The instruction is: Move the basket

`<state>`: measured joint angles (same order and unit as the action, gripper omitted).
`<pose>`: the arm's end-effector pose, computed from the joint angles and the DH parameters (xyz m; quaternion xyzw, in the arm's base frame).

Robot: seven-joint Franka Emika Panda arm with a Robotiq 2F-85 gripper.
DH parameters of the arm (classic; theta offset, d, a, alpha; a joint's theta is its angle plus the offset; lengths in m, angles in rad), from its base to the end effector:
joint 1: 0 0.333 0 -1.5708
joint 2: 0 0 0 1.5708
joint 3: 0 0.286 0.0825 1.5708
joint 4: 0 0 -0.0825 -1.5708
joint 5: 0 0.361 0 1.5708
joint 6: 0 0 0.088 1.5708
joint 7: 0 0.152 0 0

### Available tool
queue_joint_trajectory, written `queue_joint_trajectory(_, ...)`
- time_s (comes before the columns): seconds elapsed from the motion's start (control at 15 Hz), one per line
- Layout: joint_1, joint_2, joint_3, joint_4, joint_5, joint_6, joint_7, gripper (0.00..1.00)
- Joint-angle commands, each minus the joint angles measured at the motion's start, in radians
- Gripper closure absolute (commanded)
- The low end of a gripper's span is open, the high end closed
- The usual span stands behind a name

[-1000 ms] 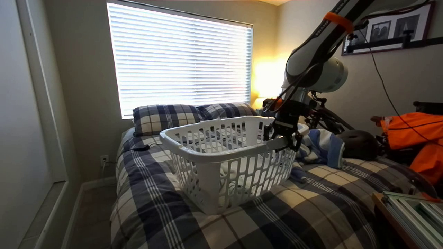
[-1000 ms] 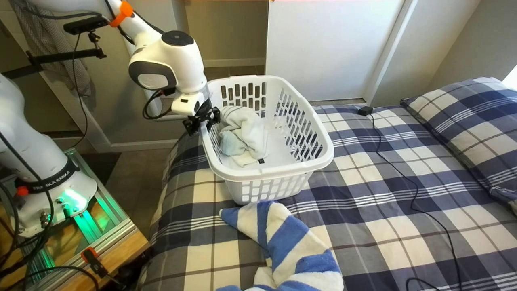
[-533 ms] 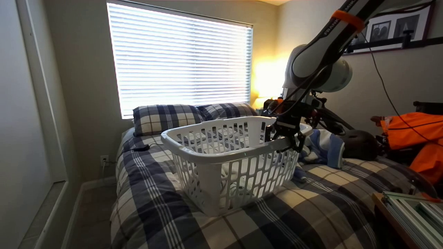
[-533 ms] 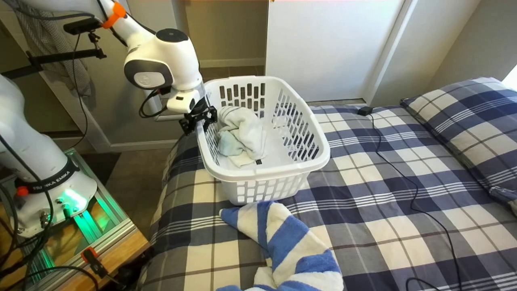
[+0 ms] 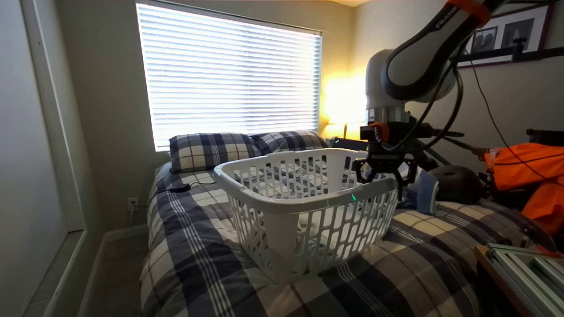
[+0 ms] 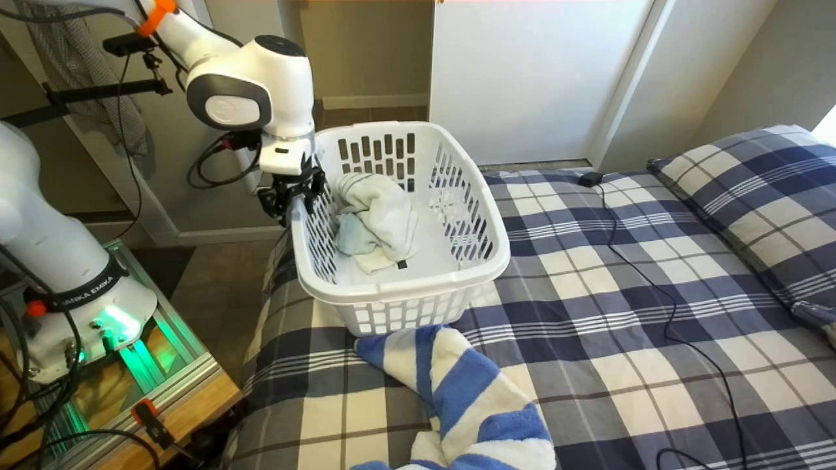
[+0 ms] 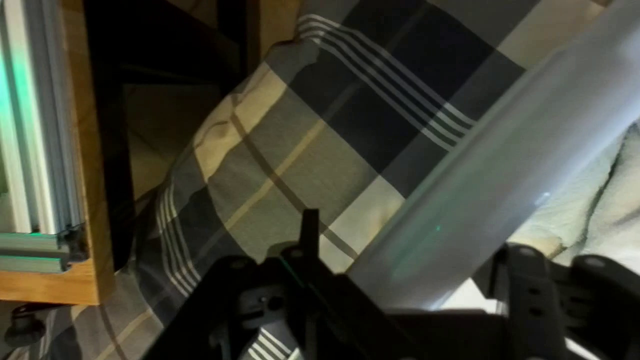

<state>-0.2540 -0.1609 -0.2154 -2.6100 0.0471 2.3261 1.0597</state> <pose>0.3579 -0.1741 0.2404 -0.7095 0.7010 0.0705 0.0132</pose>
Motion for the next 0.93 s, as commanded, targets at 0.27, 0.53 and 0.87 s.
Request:
queue_joint_trajectory(0.27,-0.052,-0.071,0.017,0.082,-0.206,-0.305,-0.040,0.00)
queue_joint_trajectory(0.53,-0.067,-0.014,0.009,0.096,-0.313,-0.117,-0.019,0.00)
queue_joint_trajectory(0.87,-0.056,-0.009,-0.008,0.079,-0.314,-0.009,-0.201,0.00)
